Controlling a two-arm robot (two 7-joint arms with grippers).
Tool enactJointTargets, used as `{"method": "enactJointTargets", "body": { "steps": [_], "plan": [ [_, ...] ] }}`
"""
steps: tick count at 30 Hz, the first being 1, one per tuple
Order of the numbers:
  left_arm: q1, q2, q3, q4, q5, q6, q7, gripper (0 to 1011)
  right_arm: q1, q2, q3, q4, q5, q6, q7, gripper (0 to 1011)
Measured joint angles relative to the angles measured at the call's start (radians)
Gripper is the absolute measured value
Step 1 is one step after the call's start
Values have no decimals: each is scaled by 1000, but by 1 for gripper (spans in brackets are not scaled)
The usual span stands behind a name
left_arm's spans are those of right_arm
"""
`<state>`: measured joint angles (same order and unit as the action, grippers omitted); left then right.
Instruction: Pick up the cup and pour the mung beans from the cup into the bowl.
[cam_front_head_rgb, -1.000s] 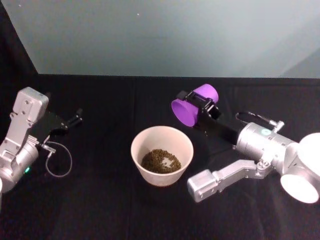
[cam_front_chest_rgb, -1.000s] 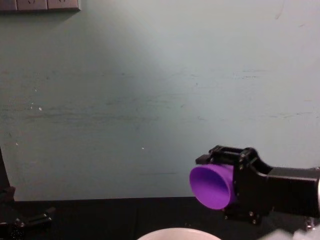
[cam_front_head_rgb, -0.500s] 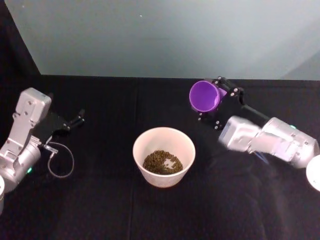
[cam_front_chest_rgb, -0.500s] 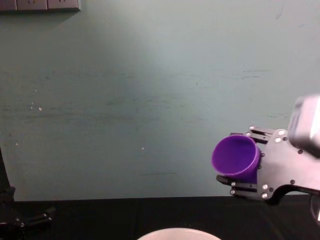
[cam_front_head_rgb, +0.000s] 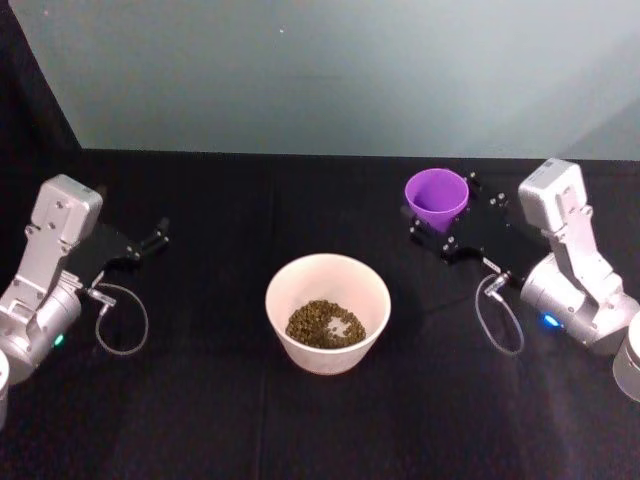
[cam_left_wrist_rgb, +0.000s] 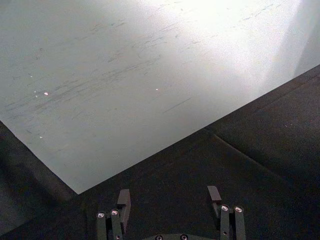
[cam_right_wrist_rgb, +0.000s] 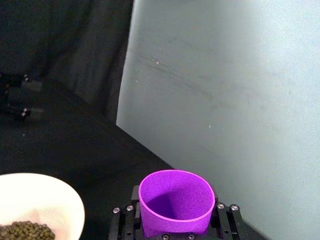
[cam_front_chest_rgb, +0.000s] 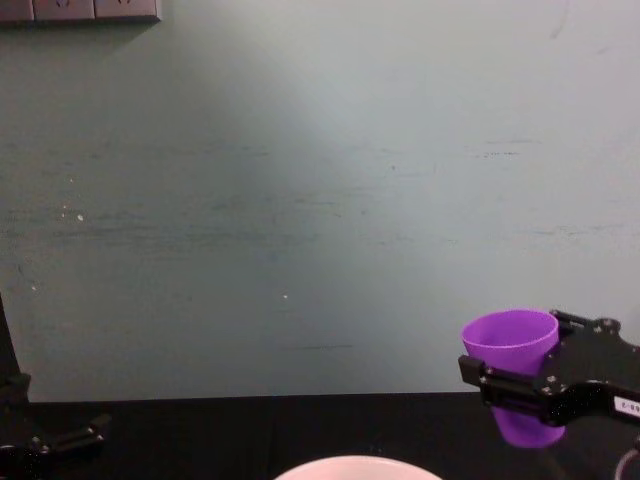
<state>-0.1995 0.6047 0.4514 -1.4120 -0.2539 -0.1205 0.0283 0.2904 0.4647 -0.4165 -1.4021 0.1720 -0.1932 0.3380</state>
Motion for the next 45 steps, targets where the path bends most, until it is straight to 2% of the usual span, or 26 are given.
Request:
{"method": "enactJointTargets", "body": {
  "steps": [2,6,22,24,27,30,33,37,40,45],
  "plan": [
    [0,0,0,0,0,0,0,1000,-4,-15,13,18,32,13,14,750],
    [0,0,0,0,0,0,0,1000,-5,-26,26,28,59,34,32,750],
    [0,0,0,0,0,0,0,1000,-3,-18,16,19,36,23,23,751],
    [0,0,0,0,0,0,0,1000,-3,-21,21,23,50,26,32,750],
    [0,0,0,0,0,0,0,1000,2,-32,43,38,111,19,89,750],
    [0,0,0,0,0,0,0,1000,3,-42,58,53,152,16,124,750],
    [0,0,0,0,0,0,0,1000,6,-54,81,90,213,10,182,750],
    [0,0,0,0,0,0,0,1000,15,-63,92,136,263,4,233,750],
    [0,0,0,0,0,0,0,1000,24,-69,92,176,281,-9,259,750],
    [0,0,0,0,0,0,0,1000,31,-79,81,231,282,-54,283,750]
  ]
}}
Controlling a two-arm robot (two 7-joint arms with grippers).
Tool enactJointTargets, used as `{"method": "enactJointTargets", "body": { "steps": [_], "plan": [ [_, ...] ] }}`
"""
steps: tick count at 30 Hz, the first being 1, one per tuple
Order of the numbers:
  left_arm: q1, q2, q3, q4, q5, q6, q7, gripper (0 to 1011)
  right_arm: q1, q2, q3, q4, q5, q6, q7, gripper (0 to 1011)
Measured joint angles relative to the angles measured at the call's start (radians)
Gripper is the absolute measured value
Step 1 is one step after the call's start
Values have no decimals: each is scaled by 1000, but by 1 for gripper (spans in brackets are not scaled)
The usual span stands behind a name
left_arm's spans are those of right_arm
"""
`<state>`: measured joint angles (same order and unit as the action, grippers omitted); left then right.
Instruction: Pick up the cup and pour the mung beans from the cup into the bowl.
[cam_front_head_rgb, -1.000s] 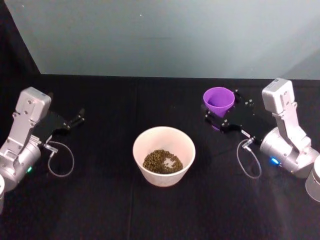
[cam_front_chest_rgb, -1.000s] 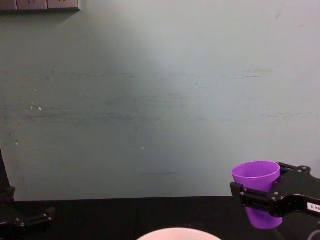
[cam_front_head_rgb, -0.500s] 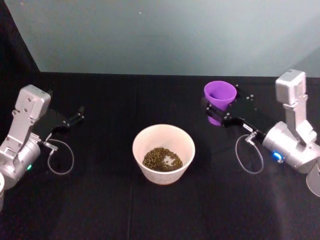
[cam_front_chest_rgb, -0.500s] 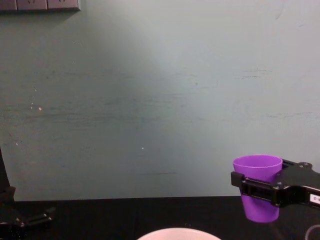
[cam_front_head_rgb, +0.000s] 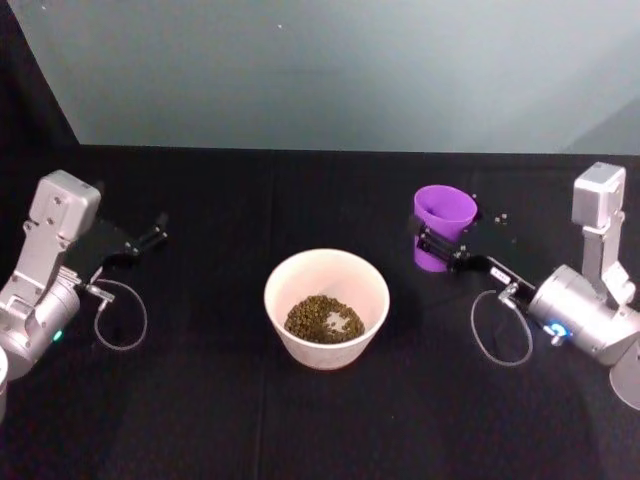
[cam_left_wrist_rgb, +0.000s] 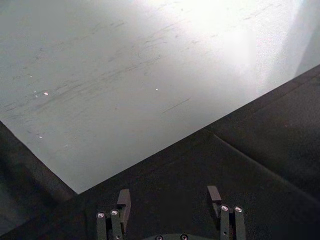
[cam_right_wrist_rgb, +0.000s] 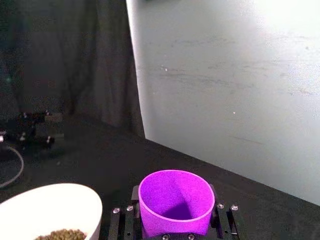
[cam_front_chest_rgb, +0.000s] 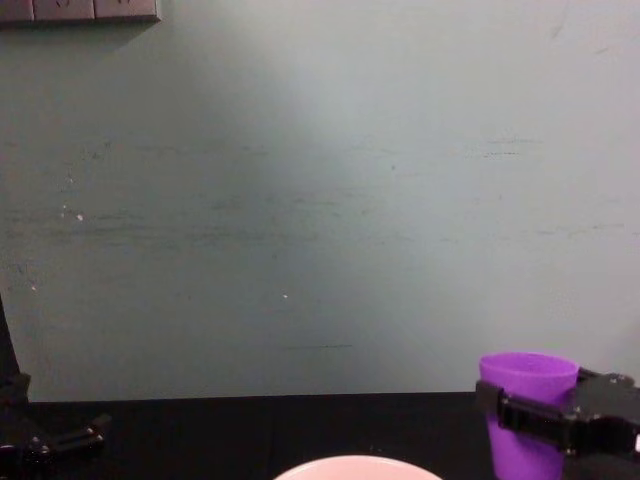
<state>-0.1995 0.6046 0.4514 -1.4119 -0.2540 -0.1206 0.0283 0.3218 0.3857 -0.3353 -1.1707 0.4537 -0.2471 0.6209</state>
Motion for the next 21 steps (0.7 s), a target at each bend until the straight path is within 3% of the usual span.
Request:
{"method": "enactJointTargets", "body": {
  "steps": [7,15,21],
  "plan": [
    [0,0,0,0,0,0,0,1000,-1,-16,-21,61,-70,-126,0,750],
    [0,0,0,0,0,0,0,1000,-4,-32,-24,100,-80,-168,24,750],
    [0,0,0,0,0,0,0,1000,-14,-35,-14,115,-59,-174,48,750]
  ]
}}
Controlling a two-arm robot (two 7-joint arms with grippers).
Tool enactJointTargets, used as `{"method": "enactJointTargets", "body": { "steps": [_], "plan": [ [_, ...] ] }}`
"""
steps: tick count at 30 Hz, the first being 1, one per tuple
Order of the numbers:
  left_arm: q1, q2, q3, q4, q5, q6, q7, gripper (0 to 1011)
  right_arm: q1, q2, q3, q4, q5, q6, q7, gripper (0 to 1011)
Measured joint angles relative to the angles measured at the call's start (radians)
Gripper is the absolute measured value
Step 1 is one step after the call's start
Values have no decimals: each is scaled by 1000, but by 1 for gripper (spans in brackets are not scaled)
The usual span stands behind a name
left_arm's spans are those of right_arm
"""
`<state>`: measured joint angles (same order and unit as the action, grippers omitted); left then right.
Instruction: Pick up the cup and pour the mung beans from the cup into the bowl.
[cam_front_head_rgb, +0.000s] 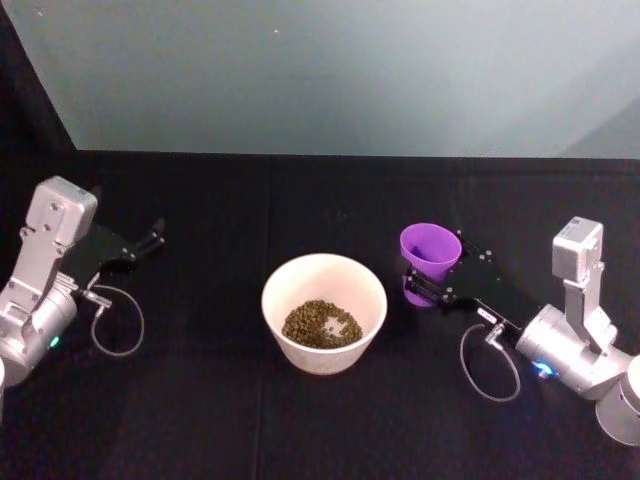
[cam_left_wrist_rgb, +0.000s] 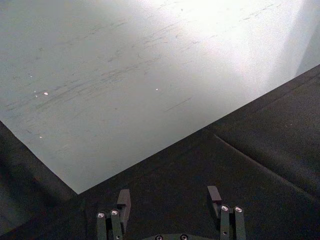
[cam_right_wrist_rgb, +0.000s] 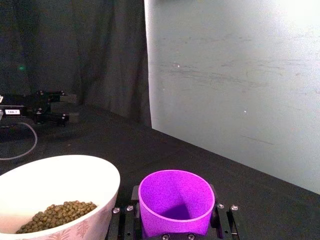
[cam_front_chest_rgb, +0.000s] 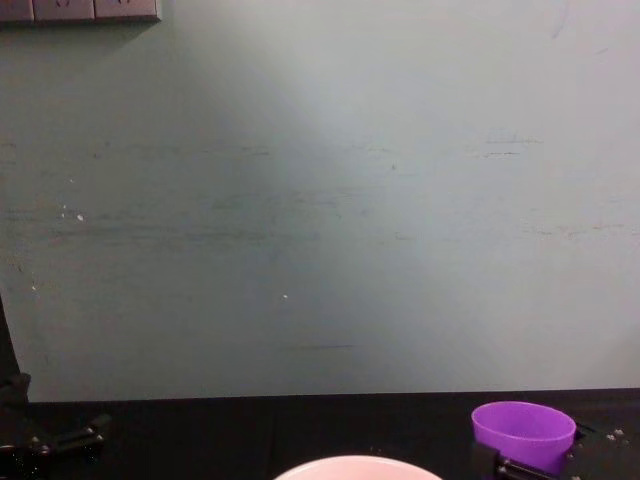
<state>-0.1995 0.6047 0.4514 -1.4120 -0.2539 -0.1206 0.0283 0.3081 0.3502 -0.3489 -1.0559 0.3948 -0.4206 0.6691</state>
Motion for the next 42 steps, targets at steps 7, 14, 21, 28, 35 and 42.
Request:
{"method": "enactJointTargets", "body": {
  "steps": [7,14,21,28,35,42],
  "plan": [
    [0,0,0,0,0,0,0,1000,-13,5,8,-6,14,4,11,750],
    [0,0,0,0,0,0,0,1000,-26,21,9,-42,9,42,5,750],
    [0,0,0,0,0,0,0,1000,-39,35,6,-81,5,84,-13,750],
    [0,0,0,0,0,0,0,1000,-45,40,4,-88,8,106,-20,751],
    [0,0,0,0,0,0,0,1000,-47,46,1,-84,14,119,-18,750],
    [0,0,0,0,0,0,0,1000,-45,44,-7,-75,13,120,-16,750]
  ]
}}
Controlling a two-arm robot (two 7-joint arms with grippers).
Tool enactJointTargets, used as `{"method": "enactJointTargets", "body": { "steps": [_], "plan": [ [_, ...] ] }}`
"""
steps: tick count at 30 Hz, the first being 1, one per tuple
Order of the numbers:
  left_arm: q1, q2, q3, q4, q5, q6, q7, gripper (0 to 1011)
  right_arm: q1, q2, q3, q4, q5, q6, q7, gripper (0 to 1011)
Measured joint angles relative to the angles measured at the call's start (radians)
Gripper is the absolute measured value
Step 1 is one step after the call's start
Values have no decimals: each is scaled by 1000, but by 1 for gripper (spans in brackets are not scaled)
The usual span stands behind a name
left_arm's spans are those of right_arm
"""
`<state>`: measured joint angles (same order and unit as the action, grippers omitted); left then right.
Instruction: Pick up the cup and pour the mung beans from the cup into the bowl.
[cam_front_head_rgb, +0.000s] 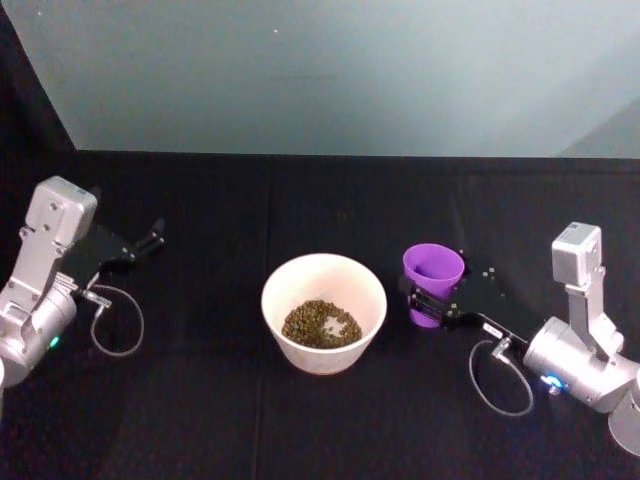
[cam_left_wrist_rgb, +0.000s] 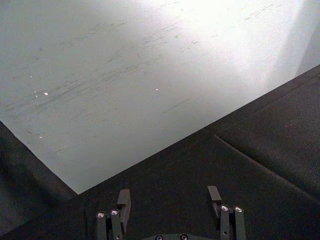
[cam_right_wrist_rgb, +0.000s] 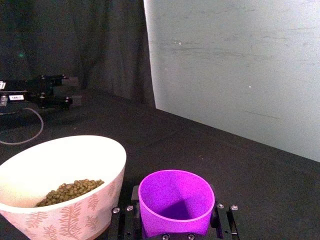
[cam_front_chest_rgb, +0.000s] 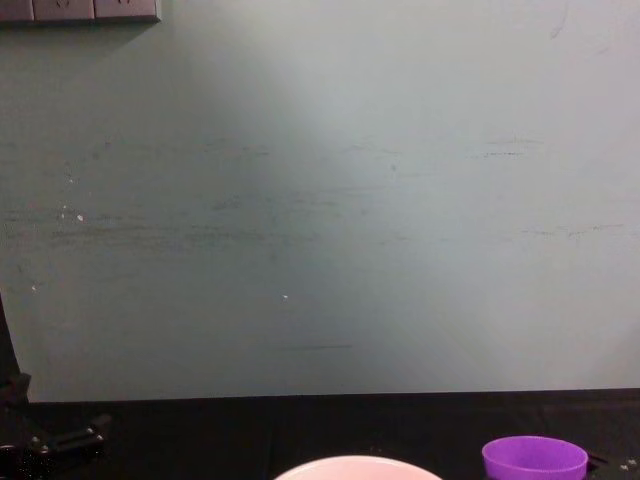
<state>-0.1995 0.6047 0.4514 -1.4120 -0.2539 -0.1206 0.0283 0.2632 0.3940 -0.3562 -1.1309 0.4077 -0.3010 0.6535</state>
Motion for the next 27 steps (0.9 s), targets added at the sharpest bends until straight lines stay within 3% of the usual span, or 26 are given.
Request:
{"method": "enactJointTargets", "body": {
  "steps": [19,27],
  "plan": [
    [0,0,0,0,0,0,0,1000,3,-4,-8,2,-8,-5,-1,754],
    [0,0,0,0,0,0,0,1000,3,-3,-7,1,-8,-5,-1,955]
  ]
}}
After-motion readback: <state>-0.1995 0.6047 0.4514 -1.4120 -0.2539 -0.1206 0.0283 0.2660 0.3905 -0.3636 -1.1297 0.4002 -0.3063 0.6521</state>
